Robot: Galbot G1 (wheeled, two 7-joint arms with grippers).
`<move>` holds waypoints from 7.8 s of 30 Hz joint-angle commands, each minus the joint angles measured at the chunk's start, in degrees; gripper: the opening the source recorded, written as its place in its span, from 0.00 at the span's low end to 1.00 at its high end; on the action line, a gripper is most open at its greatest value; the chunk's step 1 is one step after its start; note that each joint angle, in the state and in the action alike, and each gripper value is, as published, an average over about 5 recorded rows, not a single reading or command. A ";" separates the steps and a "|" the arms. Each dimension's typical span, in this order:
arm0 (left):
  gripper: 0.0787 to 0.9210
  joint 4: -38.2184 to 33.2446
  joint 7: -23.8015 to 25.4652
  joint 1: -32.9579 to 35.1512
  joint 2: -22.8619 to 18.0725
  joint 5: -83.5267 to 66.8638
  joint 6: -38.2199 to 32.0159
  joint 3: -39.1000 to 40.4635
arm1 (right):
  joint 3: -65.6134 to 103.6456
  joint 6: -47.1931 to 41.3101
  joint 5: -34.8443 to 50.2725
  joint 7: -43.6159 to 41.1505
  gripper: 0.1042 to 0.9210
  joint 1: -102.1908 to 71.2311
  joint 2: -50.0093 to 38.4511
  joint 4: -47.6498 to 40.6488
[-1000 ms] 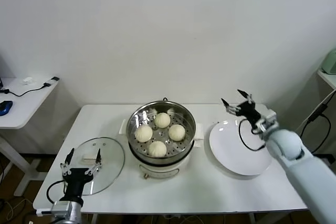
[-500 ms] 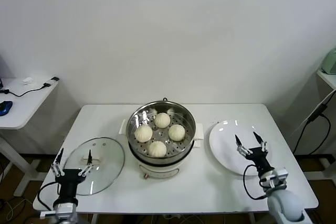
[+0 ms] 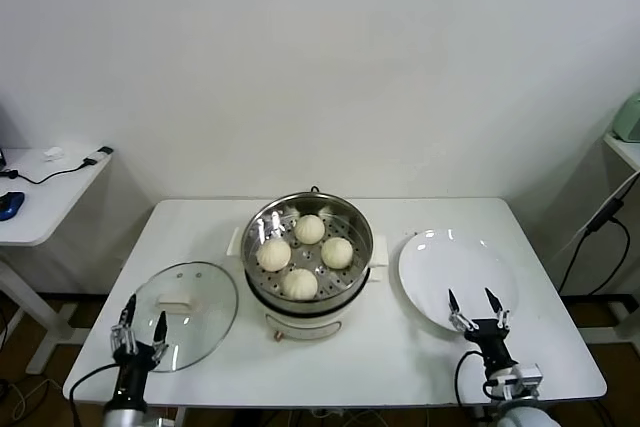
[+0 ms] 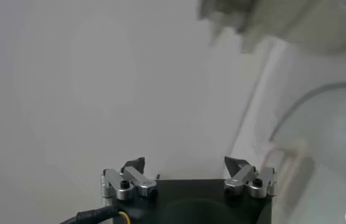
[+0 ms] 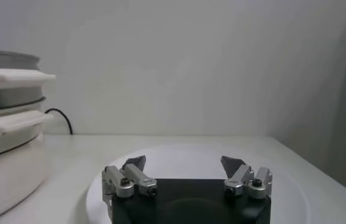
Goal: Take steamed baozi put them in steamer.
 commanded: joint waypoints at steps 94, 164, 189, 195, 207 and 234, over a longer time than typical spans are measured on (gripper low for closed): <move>0.07 -26.30 41.01 -24.87 0.92 18.52 42.82 35.51 | 2.76 -2.53 -9.74 3.41 0.88 -3.15 3.34 6.67; 0.17 -11.71 36.66 -31.09 -5.18 22.30 41.84 42.37 | 4.46 0.64 -8.70 4.45 0.88 -4.40 4.52 6.49; 0.88 -25.96 19.75 -5.01 3.16 -87.37 2.07 -3.16 | 3.69 1.99 -4.01 3.38 0.88 -4.88 4.43 7.99; 0.88 -17.41 21.47 -3.53 5.49 -90.79 -2.41 -6.69 | 3.44 2.66 -4.10 3.21 0.88 -4.93 4.42 7.32; 0.88 -4.74 21.38 -2.71 2.39 -78.92 -9.53 3.55 | 3.29 1.90 -4.45 3.19 0.88 -4.53 4.90 6.57; 0.88 -7.67 21.62 -0.95 1.33 -74.53 -9.66 7.97 | 3.21 2.54 -6.27 2.98 0.88 -5.36 4.52 6.82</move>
